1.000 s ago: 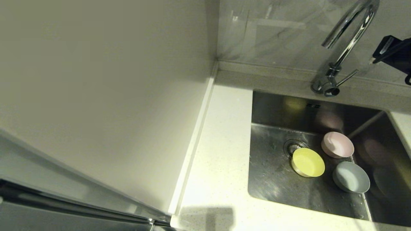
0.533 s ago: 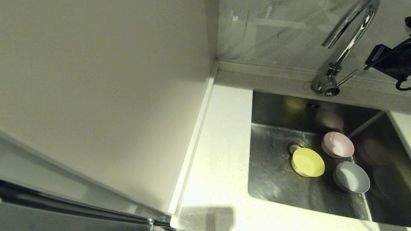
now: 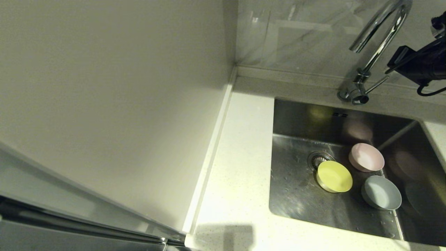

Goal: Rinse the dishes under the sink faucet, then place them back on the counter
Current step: Turn on the faucet

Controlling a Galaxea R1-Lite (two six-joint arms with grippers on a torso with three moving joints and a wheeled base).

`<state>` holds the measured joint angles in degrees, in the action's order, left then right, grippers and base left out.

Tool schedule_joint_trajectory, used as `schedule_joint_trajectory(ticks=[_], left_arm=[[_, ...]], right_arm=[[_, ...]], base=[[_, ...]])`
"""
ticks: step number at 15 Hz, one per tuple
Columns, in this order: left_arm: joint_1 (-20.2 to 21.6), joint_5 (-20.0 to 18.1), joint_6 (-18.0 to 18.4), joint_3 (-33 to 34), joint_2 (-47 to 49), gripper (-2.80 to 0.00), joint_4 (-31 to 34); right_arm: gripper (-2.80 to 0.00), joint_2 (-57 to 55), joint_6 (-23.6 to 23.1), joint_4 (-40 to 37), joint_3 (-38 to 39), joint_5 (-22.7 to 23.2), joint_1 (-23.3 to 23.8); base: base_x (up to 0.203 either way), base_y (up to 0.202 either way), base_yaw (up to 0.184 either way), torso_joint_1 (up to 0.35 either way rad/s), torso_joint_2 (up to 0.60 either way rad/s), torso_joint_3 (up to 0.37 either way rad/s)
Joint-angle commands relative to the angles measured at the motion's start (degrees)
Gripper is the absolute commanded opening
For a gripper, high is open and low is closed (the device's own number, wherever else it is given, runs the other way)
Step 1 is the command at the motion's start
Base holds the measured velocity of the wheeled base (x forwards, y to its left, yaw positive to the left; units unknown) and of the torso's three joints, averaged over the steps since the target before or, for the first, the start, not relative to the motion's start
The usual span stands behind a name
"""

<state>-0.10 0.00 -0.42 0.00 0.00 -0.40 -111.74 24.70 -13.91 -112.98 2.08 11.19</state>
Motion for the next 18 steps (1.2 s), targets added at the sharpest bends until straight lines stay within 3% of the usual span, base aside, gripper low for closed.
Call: schedule_joint_trajectory(ticks=[1,10,18], left_arm=[[0.0,0.0,0.0,0.2,0.0,-2.80,0.0],[0.0,0.0,0.0,0.2,0.0,-2.80,0.0],[0.0,0.0,0.0,0.2,0.0,-2.80,0.0]], right_arm=[[-2.80,-0.3,0.2,-0.2,0.0,0.0,-0.6],[-2.80,-1.1,-0.5,-0.2,0.1,-0.2,-0.6],[-2.80,-1.3,-6.1,-2.6,0.3,-0.2,0.8]], base=[[0.000,0.000,0.000,0.000,0.00,0.000],[0.000,0.000,0.000,0.000,0.00,0.000],[0.000,0.000,0.000,0.000,0.00,0.000]])
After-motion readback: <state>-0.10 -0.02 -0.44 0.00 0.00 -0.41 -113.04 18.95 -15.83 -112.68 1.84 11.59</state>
